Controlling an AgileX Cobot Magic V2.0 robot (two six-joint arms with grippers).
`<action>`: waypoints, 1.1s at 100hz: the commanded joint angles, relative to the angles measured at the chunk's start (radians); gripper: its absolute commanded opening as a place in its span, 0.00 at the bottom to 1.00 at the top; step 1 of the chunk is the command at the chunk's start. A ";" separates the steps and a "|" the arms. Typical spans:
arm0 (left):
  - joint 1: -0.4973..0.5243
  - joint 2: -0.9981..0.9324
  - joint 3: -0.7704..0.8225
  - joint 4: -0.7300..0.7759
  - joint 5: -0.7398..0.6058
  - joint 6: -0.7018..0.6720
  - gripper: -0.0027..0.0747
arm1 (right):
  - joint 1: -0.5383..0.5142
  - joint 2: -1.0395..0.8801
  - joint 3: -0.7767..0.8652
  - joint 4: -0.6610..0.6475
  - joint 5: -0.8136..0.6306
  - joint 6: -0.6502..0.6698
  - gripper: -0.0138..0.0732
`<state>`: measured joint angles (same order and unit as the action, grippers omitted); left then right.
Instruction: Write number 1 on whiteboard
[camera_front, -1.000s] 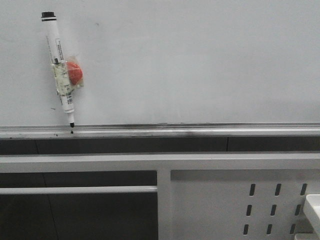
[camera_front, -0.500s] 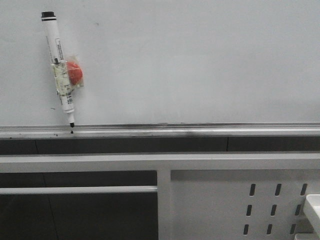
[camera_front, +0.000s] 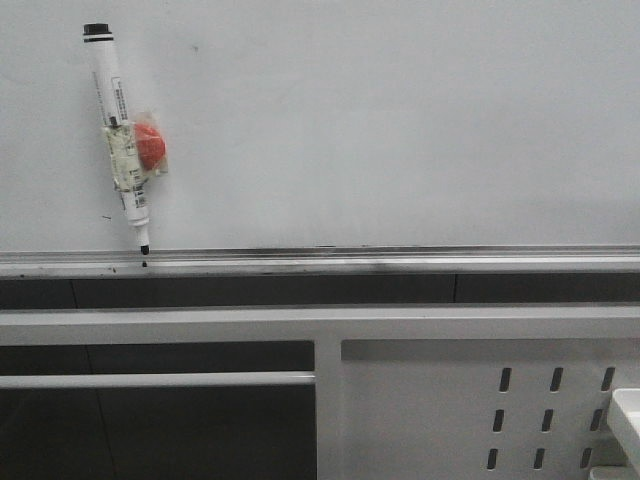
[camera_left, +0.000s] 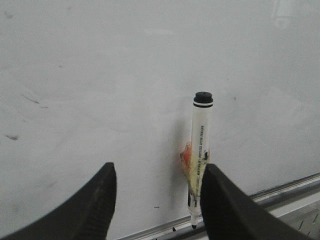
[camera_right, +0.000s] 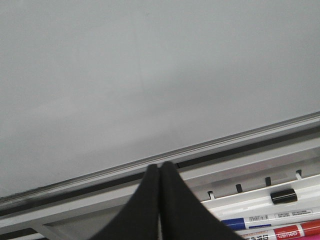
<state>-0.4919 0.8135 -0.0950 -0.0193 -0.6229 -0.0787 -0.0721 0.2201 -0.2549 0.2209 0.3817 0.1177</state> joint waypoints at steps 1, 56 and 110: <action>-0.021 0.066 0.000 -0.030 -0.167 -0.021 0.48 | 0.001 0.019 -0.037 0.005 -0.075 -0.010 0.08; -0.148 0.639 0.026 -0.034 -0.737 -0.118 0.48 | 0.070 0.019 -0.154 0.150 0.052 -0.368 0.08; -0.148 0.756 -0.139 -0.037 -0.737 -0.122 0.48 | 0.109 0.146 -0.274 0.239 0.153 -0.507 0.08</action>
<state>-0.6329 1.5689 -0.1960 -0.0432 -1.1365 -0.1902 0.0230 0.3232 -0.4877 0.4302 0.6189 -0.3658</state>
